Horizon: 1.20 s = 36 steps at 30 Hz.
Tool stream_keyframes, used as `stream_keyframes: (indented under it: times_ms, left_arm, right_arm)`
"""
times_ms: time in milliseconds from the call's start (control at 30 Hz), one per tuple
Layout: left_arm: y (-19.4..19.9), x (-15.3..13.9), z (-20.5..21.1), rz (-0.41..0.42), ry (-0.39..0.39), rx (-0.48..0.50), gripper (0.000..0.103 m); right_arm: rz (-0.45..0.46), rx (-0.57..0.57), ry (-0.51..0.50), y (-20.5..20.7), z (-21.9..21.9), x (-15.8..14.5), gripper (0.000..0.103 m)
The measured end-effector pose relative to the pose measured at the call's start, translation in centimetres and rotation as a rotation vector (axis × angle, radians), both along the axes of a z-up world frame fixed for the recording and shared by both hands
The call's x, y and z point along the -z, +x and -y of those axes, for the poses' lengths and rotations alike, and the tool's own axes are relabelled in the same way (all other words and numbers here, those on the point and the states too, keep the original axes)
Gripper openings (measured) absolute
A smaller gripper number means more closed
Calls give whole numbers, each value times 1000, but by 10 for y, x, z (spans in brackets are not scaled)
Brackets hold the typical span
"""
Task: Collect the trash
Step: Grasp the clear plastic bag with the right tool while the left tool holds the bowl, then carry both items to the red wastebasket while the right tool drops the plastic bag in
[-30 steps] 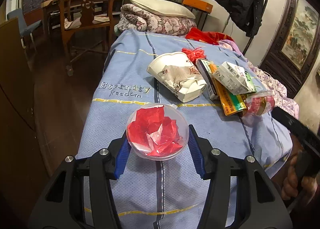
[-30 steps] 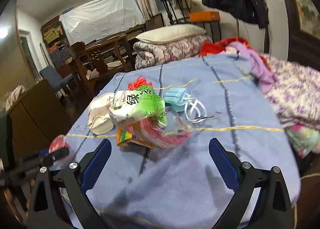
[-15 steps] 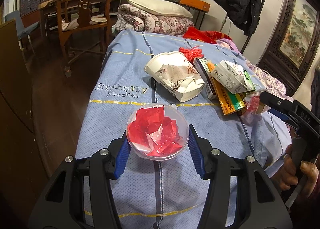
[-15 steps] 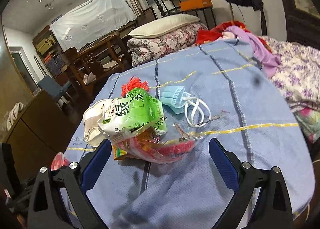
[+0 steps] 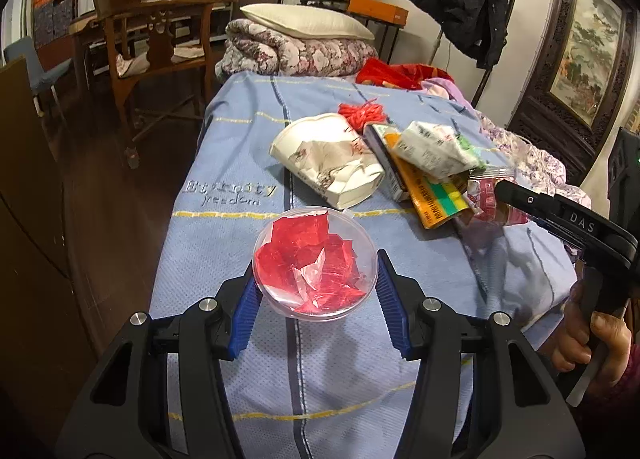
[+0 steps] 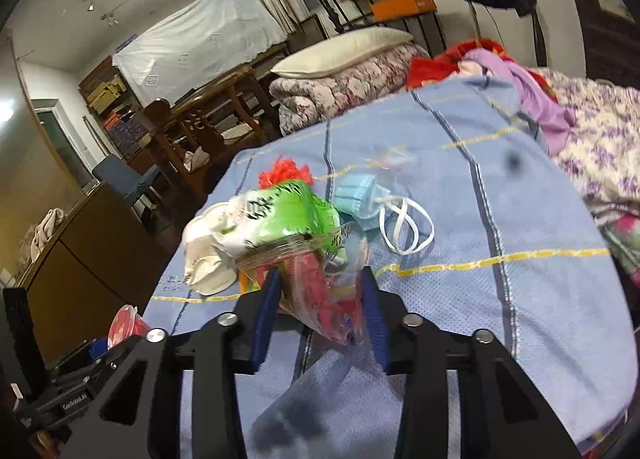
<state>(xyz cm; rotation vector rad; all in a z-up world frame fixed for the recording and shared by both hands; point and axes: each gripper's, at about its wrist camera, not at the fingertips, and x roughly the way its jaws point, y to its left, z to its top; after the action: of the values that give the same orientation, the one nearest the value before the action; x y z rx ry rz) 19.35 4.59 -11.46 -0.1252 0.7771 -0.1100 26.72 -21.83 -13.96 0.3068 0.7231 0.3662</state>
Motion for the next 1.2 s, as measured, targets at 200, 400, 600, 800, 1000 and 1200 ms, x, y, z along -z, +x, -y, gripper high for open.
stream_keyframes:
  times_ms: [200,400,600,800,1000,1200]
  left_arm:
    - [-10,-11,8,15,-1,13,54]
    - [-19,-18,19,26,6,34,54]
    - [-27,-24,37,37,15,69,54]
    - [-30,-23,59,30,11,114,54]
    - [-32,-24,92,26,19,189,54]
    - [-36,-27,137,32,28,295,54]
  right_arm:
    - [41,-2,-34,-21,3,-12,29]
    - [85,20,-44,-47,17,-27,28]
    - [101,63,-37,-70,44,-36,28]
    - [77,116,-33,-89,80,-33,28]
    - [46,175,-44,-109,119,-27,28]
    - [-1,246,-72,-132,160,-12,28]
